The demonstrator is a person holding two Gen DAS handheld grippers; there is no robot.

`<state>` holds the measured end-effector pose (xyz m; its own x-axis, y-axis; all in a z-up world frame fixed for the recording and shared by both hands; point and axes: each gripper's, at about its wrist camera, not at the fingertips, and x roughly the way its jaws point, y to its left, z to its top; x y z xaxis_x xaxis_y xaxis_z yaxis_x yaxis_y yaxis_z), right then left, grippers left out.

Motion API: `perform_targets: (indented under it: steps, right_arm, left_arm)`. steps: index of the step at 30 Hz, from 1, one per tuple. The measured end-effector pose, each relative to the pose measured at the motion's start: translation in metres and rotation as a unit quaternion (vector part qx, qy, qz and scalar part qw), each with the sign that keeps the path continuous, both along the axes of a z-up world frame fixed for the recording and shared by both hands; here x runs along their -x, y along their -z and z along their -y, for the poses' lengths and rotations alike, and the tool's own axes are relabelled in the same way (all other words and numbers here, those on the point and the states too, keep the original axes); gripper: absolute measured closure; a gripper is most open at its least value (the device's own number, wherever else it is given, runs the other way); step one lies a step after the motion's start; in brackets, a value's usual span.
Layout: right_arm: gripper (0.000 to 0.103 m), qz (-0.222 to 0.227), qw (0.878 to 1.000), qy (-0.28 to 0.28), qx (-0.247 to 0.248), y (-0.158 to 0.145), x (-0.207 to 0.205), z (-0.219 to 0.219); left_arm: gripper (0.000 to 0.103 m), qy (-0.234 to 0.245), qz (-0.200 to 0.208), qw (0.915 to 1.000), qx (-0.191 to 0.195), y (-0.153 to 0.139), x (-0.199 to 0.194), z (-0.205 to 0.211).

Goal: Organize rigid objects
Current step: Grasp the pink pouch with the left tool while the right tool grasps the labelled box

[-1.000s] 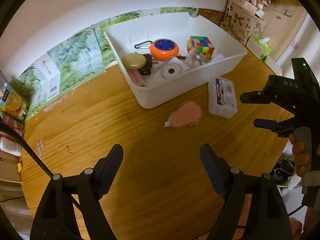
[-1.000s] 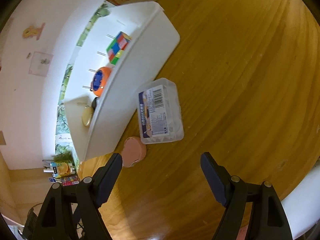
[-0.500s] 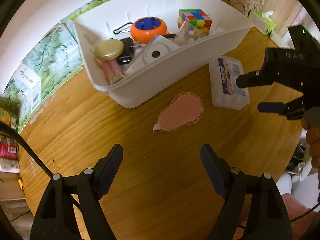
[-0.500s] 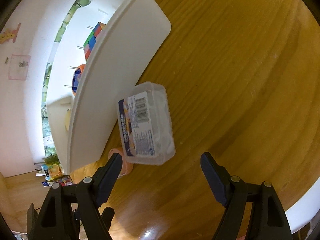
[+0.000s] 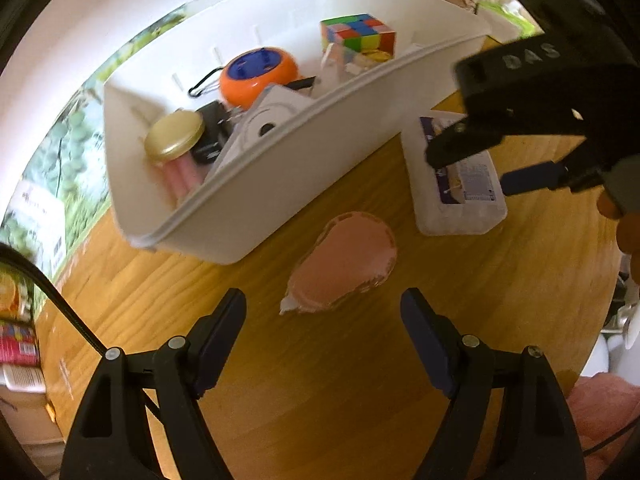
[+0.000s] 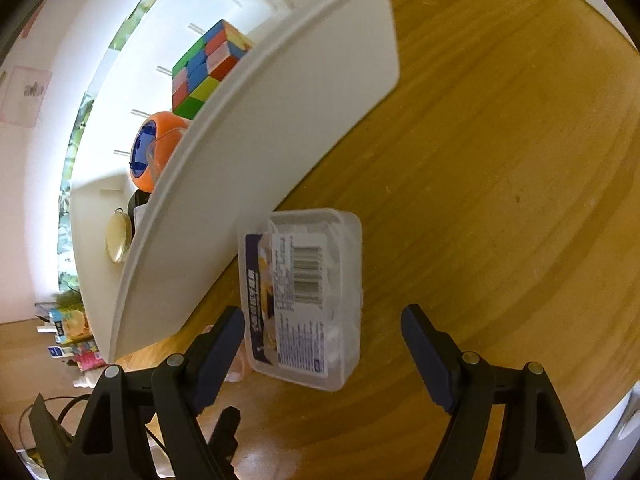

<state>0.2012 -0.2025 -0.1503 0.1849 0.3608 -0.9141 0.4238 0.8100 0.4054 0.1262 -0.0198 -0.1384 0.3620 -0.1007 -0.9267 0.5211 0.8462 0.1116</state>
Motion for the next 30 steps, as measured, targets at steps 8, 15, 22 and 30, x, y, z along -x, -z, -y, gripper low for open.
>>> perform_targets:
  steps: [8, 15, 22, 30]
  right_arm:
    - [0.022, 0.002, 1.000, -0.016, 0.015, -0.002, -0.009, -0.005]
    - [0.022, 0.007, 0.998, -0.045, 0.042, -0.012, -0.021, -0.017]
    - [0.022, 0.006, 0.997, -0.055, 0.047, -0.011, -0.026, -0.021]
    - [0.021, -0.002, 0.996, -0.066, 0.052, -0.006, -0.030, -0.027]
  left_arm:
    - [0.021, 0.024, 0.012, 0.9996, -0.011, 0.007, -0.003, 0.011]
    - [0.021, 0.024, 0.008, 0.9997, 0.002, 0.012, -0.011, 0.013]
    - [0.021, 0.031, 0.002, 0.9995, 0.010, 0.017, -0.014, 0.014]
    - [0.021, 0.035, -0.008, 0.9992, 0.017, 0.027, -0.024, 0.017]
